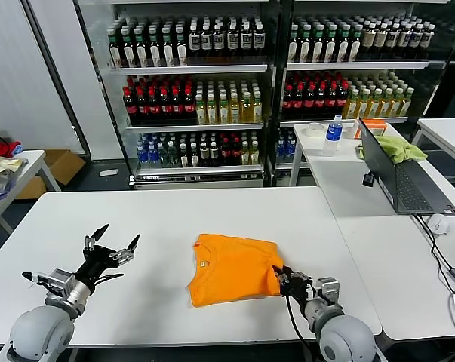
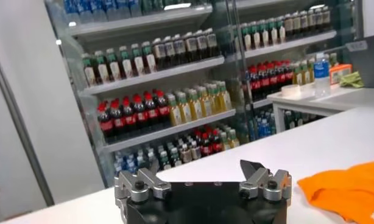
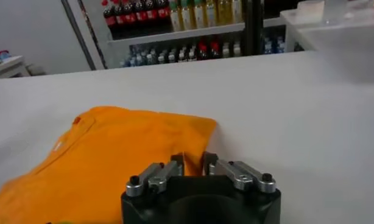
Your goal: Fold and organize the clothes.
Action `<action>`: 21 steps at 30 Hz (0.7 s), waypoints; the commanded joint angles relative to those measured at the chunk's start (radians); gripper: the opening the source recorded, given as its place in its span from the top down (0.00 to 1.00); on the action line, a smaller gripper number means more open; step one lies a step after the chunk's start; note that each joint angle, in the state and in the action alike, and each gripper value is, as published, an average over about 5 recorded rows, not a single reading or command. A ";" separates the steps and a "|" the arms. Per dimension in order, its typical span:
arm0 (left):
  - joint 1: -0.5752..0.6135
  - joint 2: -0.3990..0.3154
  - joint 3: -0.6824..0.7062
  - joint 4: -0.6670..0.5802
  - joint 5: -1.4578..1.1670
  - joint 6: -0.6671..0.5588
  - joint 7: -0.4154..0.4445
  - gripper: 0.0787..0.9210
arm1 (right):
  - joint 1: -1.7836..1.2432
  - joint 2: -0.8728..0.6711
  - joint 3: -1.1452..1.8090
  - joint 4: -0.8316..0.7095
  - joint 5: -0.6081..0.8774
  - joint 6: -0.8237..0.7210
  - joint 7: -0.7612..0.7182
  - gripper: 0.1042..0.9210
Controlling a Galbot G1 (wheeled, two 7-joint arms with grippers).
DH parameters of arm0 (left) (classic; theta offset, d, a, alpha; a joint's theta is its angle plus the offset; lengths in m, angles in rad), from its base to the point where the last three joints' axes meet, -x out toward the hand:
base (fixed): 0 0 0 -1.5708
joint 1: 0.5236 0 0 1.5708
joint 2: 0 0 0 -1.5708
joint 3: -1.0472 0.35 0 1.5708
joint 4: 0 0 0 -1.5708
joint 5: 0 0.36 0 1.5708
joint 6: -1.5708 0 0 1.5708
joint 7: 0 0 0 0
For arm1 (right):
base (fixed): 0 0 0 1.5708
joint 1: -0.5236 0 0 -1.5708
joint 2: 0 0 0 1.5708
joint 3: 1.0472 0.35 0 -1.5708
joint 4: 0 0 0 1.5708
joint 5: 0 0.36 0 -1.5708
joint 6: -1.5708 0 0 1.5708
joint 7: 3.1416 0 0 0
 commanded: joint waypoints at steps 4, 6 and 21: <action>-0.062 -0.016 0.045 0.014 0.029 -0.090 0.021 0.12 | -0.083 0.010 0.217 0.127 -0.230 0.076 -0.032 0.62; -0.064 -0.018 0.056 0.018 0.038 -0.107 0.026 0.12 | -0.053 0.008 0.257 0.100 -0.248 0.100 -0.036 0.54; -0.123 -0.075 0.140 0.091 0.128 -0.123 0.037 0.12 | 0.067 0.027 0.213 -0.162 -0.521 0.379 -0.116 0.12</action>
